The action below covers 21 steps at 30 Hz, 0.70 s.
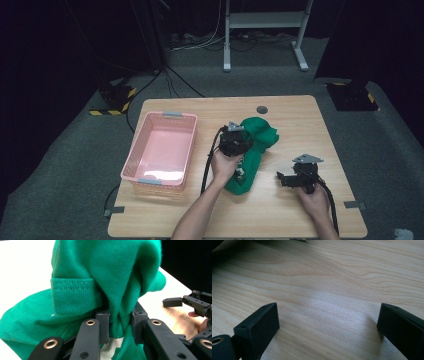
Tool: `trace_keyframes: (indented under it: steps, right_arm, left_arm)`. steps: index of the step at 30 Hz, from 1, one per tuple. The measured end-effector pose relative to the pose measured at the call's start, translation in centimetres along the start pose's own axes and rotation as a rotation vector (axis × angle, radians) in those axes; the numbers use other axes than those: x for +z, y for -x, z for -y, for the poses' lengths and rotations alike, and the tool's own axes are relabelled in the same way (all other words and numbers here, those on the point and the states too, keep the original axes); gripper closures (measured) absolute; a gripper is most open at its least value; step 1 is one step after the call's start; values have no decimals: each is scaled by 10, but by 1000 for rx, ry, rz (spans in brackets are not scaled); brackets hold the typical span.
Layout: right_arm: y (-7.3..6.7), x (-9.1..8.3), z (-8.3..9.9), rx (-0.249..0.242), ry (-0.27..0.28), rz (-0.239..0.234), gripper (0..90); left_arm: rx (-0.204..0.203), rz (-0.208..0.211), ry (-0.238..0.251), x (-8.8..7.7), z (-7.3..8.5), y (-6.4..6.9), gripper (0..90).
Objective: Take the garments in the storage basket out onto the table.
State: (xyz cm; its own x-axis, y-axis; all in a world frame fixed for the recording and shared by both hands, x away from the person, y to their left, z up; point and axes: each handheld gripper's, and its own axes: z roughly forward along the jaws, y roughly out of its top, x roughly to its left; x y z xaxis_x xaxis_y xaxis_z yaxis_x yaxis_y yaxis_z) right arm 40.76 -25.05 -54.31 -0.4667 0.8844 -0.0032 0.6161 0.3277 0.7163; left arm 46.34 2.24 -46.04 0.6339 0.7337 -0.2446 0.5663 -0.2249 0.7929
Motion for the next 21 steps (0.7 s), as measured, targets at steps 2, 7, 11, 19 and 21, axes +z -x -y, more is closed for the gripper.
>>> trace_keyframes:
  steps: [2,7,11,19,21]
  right_arm:
    - [0,0,0,0,0,0,42]
    - [0,0,0,-1,-1,0,41]
    - [0,0,0,-2,-1,0,41]
    - [0,0,0,-1,0,0,41]
    - [0,0,0,-1,-1,0,41]
  left_arm:
    - [3,-1,-6,2,0,0,739]
    - [-3,4,-10,4,1,0,738]
    - [-2,4,-15,6,3,1,737]
    - [-6,6,-20,10,5,1,735]
    - [-4,6,-20,11,5,2,735]
